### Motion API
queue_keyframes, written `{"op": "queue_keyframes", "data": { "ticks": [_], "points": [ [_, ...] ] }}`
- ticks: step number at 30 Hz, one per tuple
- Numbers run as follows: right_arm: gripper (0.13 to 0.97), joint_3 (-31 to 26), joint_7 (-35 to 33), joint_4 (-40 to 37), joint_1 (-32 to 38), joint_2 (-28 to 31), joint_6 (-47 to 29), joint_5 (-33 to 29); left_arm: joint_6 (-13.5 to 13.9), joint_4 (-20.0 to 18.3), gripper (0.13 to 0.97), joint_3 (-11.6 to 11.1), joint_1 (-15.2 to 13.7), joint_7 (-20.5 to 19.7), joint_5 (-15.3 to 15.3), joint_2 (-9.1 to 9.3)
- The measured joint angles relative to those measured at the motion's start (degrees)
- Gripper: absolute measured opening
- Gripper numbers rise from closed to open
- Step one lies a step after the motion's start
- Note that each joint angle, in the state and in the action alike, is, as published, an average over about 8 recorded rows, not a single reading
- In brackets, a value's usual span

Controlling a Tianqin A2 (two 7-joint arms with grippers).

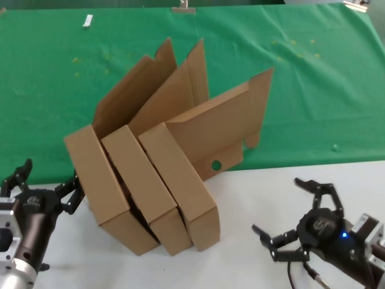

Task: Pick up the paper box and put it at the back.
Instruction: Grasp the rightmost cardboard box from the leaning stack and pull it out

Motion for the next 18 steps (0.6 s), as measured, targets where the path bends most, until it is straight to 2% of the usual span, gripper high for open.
{"op": "queue_keyframes", "data": {
  "ticks": [1,9,10,18],
  "points": [
    [0.966,-0.48,-1.19,-1.72,1.05,0.58,-2.27,0.21,0.00,0.00,0.474,0.00,0.00,0.00,0.00,0.00],
    [0.966,-4.98,-4.81,-16.43,11.33,3.39,-18.46,1.35,0.00,0.00,0.688,0.00,0.00,0.00,0.00,0.00],
    [0.966,-5.64,-4.78,-17.99,12.69,3.42,-20.21,1.36,0.00,0.00,0.688,0.00,0.00,0.00,0.00,0.00],
    [0.966,-10.63,-7.00,-31.77,24.27,0.94,-31.53,-0.09,0.00,0.00,0.845,0.00,0.00,0.00,0.00,0.00]
  ]
}}
